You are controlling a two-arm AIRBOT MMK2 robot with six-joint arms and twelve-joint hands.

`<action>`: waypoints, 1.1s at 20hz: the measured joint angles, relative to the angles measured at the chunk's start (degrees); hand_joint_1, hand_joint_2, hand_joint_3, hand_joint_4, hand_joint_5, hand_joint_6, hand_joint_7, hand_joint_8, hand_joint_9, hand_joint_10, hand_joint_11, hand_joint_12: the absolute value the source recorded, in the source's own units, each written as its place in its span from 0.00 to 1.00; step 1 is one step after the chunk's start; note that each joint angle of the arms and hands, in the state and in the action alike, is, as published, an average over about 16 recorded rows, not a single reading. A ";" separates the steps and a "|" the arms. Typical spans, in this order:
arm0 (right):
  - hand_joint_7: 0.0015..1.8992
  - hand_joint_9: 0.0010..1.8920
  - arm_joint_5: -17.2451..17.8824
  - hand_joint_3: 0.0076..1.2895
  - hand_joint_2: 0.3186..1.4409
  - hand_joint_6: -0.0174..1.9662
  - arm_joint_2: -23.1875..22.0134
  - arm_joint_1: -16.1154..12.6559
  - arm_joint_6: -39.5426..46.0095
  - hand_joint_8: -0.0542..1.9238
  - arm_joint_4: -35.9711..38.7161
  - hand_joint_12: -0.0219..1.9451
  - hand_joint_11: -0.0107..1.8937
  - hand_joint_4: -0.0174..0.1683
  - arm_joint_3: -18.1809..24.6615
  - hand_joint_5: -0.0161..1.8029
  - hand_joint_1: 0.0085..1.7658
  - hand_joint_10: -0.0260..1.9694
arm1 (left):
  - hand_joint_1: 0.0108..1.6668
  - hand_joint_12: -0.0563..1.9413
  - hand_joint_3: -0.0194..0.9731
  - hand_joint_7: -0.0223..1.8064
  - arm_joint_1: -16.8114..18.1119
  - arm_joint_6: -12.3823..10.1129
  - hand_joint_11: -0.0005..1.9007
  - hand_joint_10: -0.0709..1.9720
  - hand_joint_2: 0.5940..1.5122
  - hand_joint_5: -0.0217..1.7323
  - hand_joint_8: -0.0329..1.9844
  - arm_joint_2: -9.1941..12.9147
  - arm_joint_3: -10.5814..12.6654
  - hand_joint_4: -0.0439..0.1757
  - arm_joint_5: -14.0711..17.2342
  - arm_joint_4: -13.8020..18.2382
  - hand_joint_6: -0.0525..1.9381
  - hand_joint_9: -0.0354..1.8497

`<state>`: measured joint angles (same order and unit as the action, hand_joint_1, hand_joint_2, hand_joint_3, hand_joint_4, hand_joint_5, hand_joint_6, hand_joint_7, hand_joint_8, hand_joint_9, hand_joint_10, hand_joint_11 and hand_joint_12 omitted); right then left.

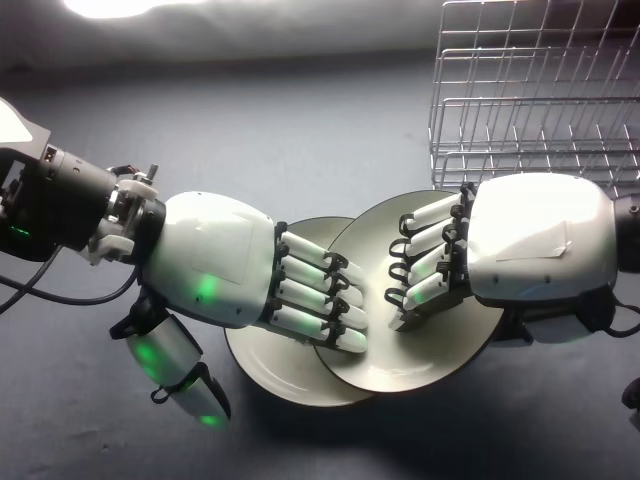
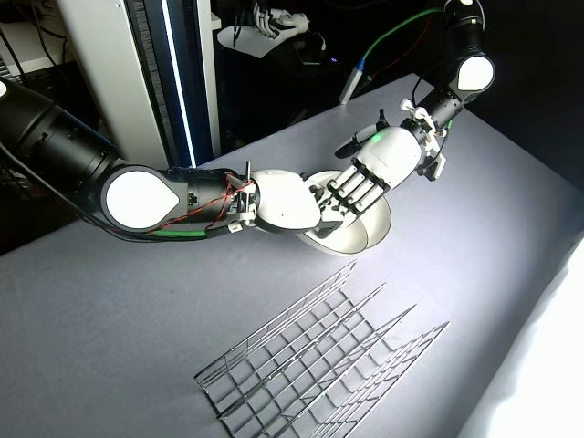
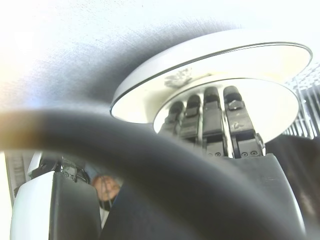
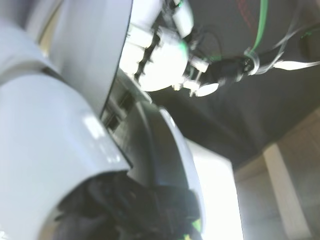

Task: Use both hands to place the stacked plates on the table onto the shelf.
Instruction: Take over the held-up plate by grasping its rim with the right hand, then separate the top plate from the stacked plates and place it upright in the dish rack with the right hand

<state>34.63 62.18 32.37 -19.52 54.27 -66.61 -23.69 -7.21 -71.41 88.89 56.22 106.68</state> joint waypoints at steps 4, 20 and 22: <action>0.38 0.33 1.23 0.01 0.66 0.31 0.30 -0.35 -0.15 0.21 -0.14 0.69 0.27 0.09 -0.38 0.37 0.69 0.38 | 0.00 0.02 0.04 0.01 1.23 -1.17 0.01 0.04 0.59 0.01 0.01 1.37 0.07 0.19 0.48 -0.32 0.02 0.03; 0.48 0.47 -0.66 0.01 0.59 0.54 -0.94 -7.66 -0.10 0.43 -2.73 0.68 0.45 0.11 2.45 0.46 0.72 0.56 | 0.00 0.02 0.04 0.02 6.14 -4.02 0.01 0.04 0.59 0.02 0.02 17.62 -5.01 0.19 2.41 -4.90 0.03 0.03; 0.49 0.48 -1.31 0.01 0.59 0.55 -1.15 -9.07 -0.06 0.44 -3.89 0.68 0.45 0.12 3.12 0.46 0.73 0.57 | 0.00 0.02 0.04 0.02 6.28 -4.18 0.01 0.04 0.59 0.02 0.02 19.52 -5.13 0.19 2.70 -4.95 0.03 0.03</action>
<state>33.32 61.03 23.29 -19.58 50.38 -63.48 -17.41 -11.39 -51.89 83.75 58.92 101.73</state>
